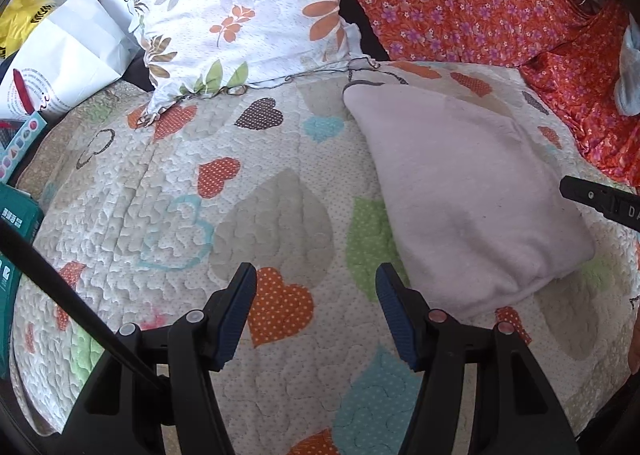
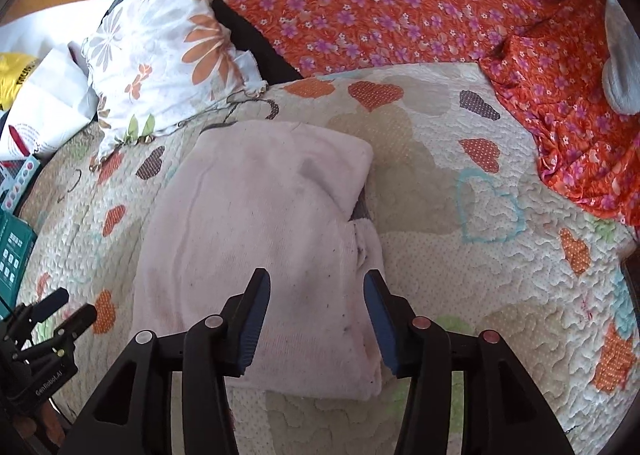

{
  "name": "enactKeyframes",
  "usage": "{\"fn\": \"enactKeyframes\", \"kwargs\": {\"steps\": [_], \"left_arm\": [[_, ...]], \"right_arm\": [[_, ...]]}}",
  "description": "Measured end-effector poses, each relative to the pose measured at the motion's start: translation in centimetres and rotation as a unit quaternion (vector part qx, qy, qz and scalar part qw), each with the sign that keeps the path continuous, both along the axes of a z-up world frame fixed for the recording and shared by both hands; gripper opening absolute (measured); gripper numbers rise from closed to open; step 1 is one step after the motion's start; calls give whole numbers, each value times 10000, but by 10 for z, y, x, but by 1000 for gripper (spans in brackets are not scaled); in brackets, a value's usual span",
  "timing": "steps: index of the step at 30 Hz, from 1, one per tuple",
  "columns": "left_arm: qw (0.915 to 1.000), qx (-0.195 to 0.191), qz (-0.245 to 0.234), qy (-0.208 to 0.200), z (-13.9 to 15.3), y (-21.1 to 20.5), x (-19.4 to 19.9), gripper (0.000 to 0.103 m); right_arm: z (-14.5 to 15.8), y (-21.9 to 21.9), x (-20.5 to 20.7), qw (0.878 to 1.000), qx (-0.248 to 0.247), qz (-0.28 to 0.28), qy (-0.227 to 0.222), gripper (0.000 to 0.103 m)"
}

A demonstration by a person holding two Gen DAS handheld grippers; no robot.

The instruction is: Fold small clothes

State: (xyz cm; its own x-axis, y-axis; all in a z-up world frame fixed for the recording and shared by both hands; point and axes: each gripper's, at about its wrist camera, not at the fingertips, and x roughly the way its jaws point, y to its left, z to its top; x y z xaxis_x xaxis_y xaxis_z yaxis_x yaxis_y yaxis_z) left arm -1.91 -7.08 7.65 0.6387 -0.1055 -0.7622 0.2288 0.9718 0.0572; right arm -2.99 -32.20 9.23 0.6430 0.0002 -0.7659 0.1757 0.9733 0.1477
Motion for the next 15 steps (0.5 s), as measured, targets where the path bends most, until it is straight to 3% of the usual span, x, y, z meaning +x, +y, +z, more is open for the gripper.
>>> {"fn": "enactKeyframes", "kwargs": {"steps": [11, 15], "left_arm": [[9996, -137, 33, 233, -6, -4, 9, 62], [9960, -691, 97, 555, -9, -1, 24, 66]], "right_arm": [[-6, -6, 6, 9999, 65, -83, 62, 56], [-3, -21, 8, 9995, 183, -263, -65, 69]]}}
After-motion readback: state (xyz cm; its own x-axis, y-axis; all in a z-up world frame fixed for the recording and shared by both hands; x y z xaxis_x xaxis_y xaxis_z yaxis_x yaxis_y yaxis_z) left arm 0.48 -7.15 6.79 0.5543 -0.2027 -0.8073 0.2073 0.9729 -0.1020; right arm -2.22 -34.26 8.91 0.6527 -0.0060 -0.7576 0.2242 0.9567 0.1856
